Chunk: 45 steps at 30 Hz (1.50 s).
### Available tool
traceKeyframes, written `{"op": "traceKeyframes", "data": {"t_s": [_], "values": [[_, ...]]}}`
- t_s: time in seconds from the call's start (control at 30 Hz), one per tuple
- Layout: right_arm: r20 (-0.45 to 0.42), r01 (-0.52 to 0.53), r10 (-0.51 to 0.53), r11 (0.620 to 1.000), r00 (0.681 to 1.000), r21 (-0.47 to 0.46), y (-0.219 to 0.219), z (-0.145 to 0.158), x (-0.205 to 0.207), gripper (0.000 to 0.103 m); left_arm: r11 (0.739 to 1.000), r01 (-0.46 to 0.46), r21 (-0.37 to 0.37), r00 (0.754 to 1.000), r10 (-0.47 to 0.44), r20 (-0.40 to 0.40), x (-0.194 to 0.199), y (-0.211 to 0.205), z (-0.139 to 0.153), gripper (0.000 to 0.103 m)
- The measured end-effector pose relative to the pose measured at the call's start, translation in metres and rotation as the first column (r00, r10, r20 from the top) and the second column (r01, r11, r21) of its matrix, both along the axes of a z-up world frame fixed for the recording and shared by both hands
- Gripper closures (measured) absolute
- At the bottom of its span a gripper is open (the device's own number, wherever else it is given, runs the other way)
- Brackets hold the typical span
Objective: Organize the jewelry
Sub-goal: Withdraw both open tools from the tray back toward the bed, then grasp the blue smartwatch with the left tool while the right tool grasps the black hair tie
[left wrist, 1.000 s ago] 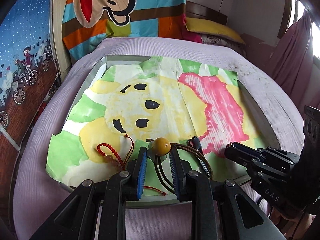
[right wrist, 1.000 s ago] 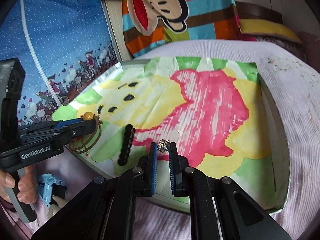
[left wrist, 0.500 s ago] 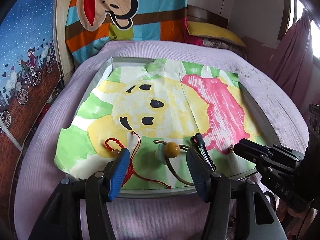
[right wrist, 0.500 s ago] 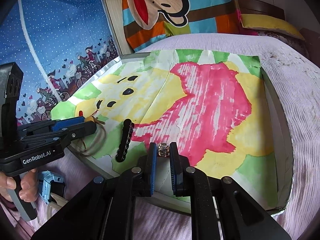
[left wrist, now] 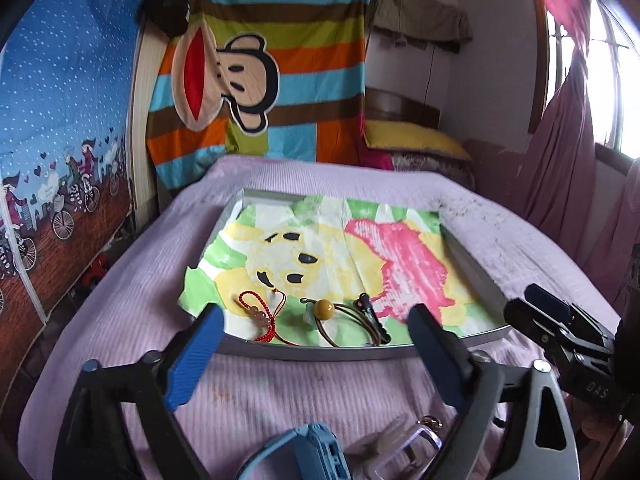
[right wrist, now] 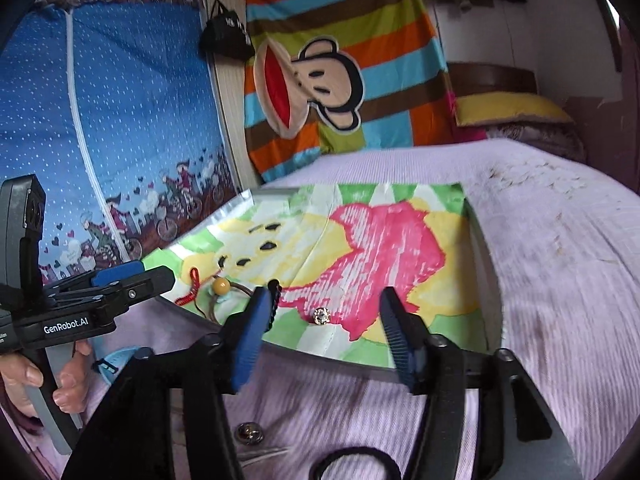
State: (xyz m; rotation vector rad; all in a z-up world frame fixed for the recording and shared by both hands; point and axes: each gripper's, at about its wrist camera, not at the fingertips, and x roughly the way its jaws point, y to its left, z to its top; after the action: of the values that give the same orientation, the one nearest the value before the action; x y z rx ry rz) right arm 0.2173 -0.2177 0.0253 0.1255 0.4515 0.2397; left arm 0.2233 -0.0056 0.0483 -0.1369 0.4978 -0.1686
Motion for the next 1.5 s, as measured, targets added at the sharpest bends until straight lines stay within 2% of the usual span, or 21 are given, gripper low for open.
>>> {"op": "traceKeyframes", "data": {"t_s": [0.03, 0.1, 0.23, 0.27, 0.53, 0.8, 1.0, 1.17, 1.37, 1.43, 1.5], "values": [[0.026, 0.011, -0.011, 1.0, 1.0, 0.001, -0.001, 0.002, -0.009, 0.03, 1.0, -0.01, -0.014, 1.0, 0.011, 0.022, -0.008, 0.002, 0.001, 0.0], [0.077, 0.026, -0.025, 1.0, 0.997, -0.003, -0.003, 0.005, -0.026, 0.014, 0.999, -0.021, -0.046, 0.998, 0.023, 0.05, -0.019, 0.006, 0.002, 0.0], [0.145, 0.038, -0.034, 0.999, 0.989, -0.028, -0.003, 0.012, -0.058, 0.007, 0.996, -0.041, -0.08, 0.994, 0.048, 0.095, -0.04, 0.01, 0.001, 0.0], [0.16, 0.045, -0.039, 0.999, 0.986, -0.03, -0.004, 0.012, -0.065, 0.001, 0.996, -0.046, -0.08, 0.993, 0.054, 0.108, -0.045, 0.011, 0.001, 0.0], [0.206, 0.073, -0.068, 0.997, 0.976, -0.016, -0.012, 0.015, -0.108, 0.001, 0.999, -0.041, 0.003, 0.985, 0.04, 0.167, -0.08, 0.004, -0.009, 0.0], [0.207, 0.08, -0.07, 0.996, 0.976, -0.041, -0.018, 0.005, -0.127, 0.001, 0.998, -0.003, 0.059, 0.991, -0.005, 0.136, -0.096, -0.006, -0.029, 0.0], [0.162, 0.081, -0.067, 0.994, 0.984, -0.08, -0.019, -0.005, -0.128, 0.001, 0.996, 0.027, 0.087, 0.996, -0.034, 0.085, -0.098, -0.009, -0.041, 0.0], [0.067, 0.086, -0.081, 0.994, 0.994, -0.071, -0.026, -0.018, -0.112, 0.001, 0.994, 0.065, 0.089, 0.998, -0.067, 0.018, -0.09, -0.01, -0.046, 0.0], [-0.043, 0.078, -0.081, 0.995, 0.996, -0.063, -0.031, -0.037, -0.093, 0.002, 0.991, 0.07, 0.11, 0.997, -0.069, -0.019, -0.081, -0.007, -0.052, 0.0], [-0.077, 0.071, -0.076, 0.996, 0.994, -0.059, -0.031, -0.043, -0.087, 0.008, 0.992, 0.073, 0.107, 0.997, -0.071, -0.03, -0.079, -0.005, -0.053, 0.0], [-0.113, 0.066, -0.073, 0.996, 0.991, -0.061, -0.03, -0.047, -0.08, 0.02, 0.991, 0.072, 0.109, 0.997, -0.068, -0.042, -0.076, -0.004, -0.054, 0.001]]}}
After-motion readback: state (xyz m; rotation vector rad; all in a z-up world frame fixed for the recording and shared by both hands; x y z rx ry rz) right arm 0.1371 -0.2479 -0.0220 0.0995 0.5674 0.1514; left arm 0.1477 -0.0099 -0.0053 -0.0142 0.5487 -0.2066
